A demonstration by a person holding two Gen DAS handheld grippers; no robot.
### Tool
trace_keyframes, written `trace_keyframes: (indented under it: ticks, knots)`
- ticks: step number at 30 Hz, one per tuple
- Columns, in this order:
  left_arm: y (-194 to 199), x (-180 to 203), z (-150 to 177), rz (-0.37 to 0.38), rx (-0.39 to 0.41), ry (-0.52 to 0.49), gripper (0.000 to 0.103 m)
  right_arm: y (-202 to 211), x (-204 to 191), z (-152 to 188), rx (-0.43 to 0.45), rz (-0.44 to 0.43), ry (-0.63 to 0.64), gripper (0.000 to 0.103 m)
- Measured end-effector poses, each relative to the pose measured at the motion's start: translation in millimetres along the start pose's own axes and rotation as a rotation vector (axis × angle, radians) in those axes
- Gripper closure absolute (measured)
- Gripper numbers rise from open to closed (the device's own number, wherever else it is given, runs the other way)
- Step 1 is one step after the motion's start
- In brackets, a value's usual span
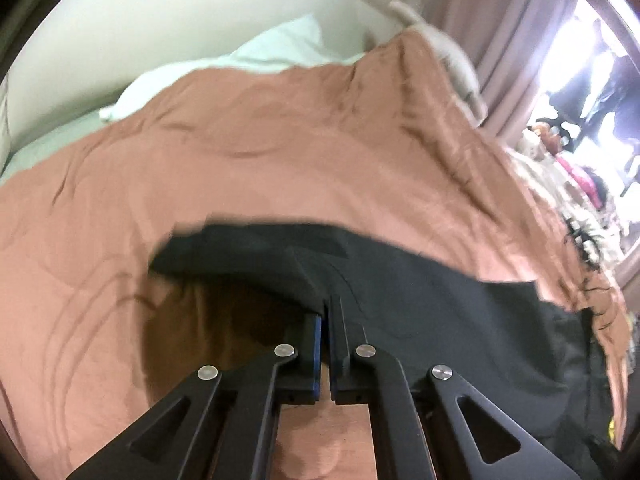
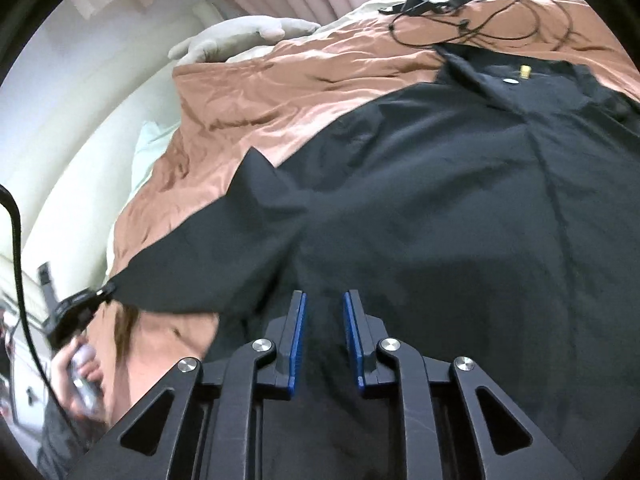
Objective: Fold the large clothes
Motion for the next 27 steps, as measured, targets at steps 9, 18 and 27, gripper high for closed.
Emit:
trace_keyframes:
  ticks: [9, 18, 27]
  knots:
    - [33, 35, -22, 0.095, 0.039, -0.057, 0.101, -69, -4, -10, -0.111, 0.004, -0.023, 0.091]
    - [62, 64, -21, 0.147, 0.048, -0.087, 0.101, 0, 5, 10, -0.098, 0.016, -0.025, 0.09]
    - [101, 120, -18, 0.213, 0.087, -0.156, 0.101, 121, 60, 83, 0.001, 0.092, -0.051, 0.068]
Point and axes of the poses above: each gripper's, at about its wrist camera, not at the fingertips, and y roughly against the way its jaws point, x to its right, z to its underside, the point moved 9 cm from there along -y, roughly the way its jaws point, and after that the axes turned 10 degrees about y, right-handed, at the moved point
